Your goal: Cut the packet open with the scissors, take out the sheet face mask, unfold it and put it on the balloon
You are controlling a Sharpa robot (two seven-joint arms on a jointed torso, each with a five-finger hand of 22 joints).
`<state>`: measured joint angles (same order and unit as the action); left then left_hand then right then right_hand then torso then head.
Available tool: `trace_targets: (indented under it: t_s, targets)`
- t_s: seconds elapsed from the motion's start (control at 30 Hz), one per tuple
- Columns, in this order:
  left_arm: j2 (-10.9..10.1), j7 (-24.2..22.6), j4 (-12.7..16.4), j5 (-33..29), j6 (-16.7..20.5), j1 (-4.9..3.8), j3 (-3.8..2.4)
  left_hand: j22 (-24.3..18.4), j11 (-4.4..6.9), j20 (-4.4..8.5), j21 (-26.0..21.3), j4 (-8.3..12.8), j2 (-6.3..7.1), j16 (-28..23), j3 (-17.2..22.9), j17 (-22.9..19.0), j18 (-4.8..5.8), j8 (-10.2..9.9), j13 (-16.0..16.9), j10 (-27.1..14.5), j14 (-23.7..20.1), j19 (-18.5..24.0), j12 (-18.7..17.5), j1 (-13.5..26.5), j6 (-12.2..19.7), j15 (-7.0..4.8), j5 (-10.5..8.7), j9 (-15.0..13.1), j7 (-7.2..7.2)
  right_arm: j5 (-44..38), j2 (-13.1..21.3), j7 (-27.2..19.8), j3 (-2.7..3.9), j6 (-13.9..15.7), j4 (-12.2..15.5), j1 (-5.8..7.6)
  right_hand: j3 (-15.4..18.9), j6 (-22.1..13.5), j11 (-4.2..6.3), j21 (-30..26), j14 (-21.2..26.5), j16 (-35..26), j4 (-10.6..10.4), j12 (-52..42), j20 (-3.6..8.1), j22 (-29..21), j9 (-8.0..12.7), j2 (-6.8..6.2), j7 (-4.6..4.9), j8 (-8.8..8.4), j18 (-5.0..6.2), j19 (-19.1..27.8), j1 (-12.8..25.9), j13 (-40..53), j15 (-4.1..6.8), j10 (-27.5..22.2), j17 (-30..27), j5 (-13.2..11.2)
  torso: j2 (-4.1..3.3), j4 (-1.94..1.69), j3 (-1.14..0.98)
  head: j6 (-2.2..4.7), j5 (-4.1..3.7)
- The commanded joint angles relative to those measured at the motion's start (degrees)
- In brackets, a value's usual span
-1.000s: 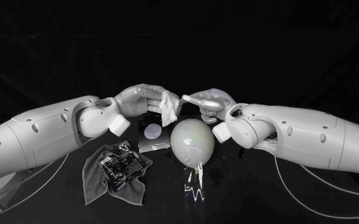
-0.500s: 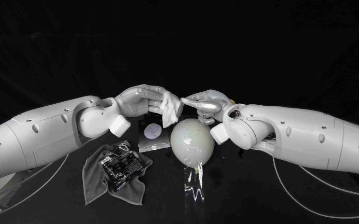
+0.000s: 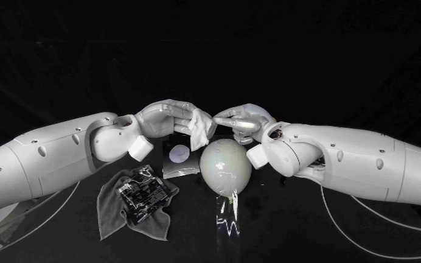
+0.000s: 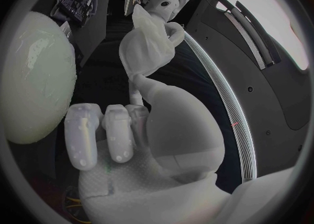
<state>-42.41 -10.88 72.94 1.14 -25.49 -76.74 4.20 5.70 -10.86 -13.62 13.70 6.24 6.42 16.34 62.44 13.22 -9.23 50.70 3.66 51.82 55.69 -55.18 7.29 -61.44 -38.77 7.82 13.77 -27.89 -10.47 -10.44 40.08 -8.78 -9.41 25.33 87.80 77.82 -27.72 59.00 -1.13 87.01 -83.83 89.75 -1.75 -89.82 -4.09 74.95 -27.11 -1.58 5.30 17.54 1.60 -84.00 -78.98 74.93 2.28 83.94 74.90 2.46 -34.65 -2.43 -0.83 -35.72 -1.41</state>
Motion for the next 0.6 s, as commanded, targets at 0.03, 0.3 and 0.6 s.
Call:
trace_targets:
  t_s: [0.03, 0.3, 0.6]
  targets:
    - [-0.12, -0.47, 0.30, 0.62, -0.56, -0.04, -0.04, 0.08, -0.05, 0.10, 0.25, 0.07, -0.61, -0.16, -0.37, 0.09, -1.14, 0.31, -0.07, 0.01, -0.05, 0.29, -0.46, -0.01, 0.21, 0.25, 0.26, -11.11, -2.85, -0.99, 0.22, -2.10, 0.03, 2.28, 0.58, -0.07, -0.86, 0.09, 0.43, 0.33, -6.17, 0.25, 0.33, -0.18, 0.44, 14.18, -2.50, 0.19, -0.24, 1.70, -0.94, -4.46, 0.10, 15.07, 0.45, 6.06, 15.10, 0.33, -0.01, 0.02, -0.03, 0.11, 0.02]
    - [-0.52, -0.10, 0.89, 1.55, 0.49, -0.03, 0.18, 0.41, -0.52, 0.05, 0.95, 0.13, -1.64, -0.37, -3.03, 0.60, -1.01, -1.12, -0.04, -0.99, -0.15, 0.78, -1.76, -0.74, 0.48, 0.39, -0.02, -10.22, -3.23, -2.48, 0.92, -3.19, 0.05, 4.52, 1.79, -0.12, -2.65, -0.20, 0.55, 0.55, -6.17, 0.25, 1.15, -0.18, 0.57, 14.25, -3.43, -0.19, -0.38, 2.92, -0.99, -4.58, 1.32, 15.07, 0.55, 6.06, 15.10, 0.33, 0.01, 0.01, -0.01, 0.26, -0.06]
    - [-0.67, 0.14, 1.12, 1.96, 1.70, 0.55, 0.64, 0.57, -1.19, -0.43, 1.64, -1.59, -2.65, -0.56, -10.90, 1.68, -1.10, -4.97, -0.01, -2.83, -0.39, 1.60, -3.16, -2.69, 1.37, 0.85, -0.59, -7.81, -4.11, -7.75, 1.72, -4.27, 0.17, 6.59, 2.84, -0.14, -3.71, -0.32, 0.65, 0.73, -6.17, 0.25, 1.67, -0.18, 0.65, 14.31, -4.00, -0.45, -0.50, 3.71, -1.04, -4.68, 2.20, 15.07, 0.64, 6.06, 15.10, 0.33, -0.01, 0.01, 0.00, 0.33, -0.21]
